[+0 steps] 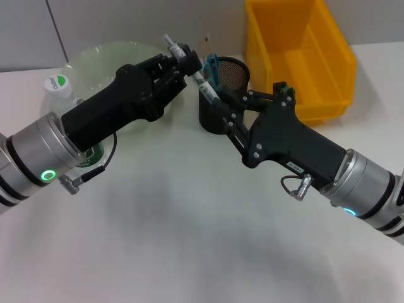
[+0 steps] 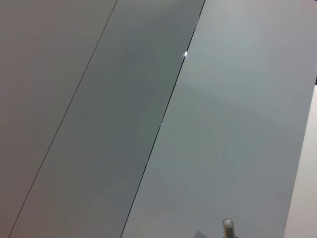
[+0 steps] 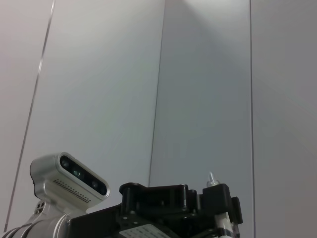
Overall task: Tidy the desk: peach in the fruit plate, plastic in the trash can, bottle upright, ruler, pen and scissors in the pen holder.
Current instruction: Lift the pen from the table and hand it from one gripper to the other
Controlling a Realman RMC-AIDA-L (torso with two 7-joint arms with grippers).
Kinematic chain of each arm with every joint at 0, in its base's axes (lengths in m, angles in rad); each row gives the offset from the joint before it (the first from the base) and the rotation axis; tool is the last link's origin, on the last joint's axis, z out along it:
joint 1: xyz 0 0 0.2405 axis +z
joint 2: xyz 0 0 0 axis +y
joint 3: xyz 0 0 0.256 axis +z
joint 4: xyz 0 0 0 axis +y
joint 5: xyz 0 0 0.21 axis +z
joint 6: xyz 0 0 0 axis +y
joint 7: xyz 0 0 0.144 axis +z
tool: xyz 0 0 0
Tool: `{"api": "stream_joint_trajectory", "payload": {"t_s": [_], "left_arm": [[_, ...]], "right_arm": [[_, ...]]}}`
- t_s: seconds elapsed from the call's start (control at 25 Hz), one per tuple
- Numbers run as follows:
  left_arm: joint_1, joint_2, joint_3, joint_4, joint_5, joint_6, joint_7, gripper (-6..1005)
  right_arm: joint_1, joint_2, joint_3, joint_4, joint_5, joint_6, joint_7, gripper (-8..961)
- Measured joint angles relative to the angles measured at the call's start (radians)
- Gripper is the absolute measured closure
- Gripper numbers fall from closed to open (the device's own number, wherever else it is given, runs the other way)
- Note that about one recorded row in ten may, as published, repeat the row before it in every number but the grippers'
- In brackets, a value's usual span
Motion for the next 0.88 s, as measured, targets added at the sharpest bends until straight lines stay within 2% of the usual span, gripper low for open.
{"api": "stream_joint_trajectory", "payload": {"t_s": [0.88], "left_arm": [[-0.009,0.000,-0.003,0.003,0.000,-0.002,-0.018,842]], "right_arm": [[-0.004,0.000,0.015,-0.011,0.002,0.000,0.000,846]]}}
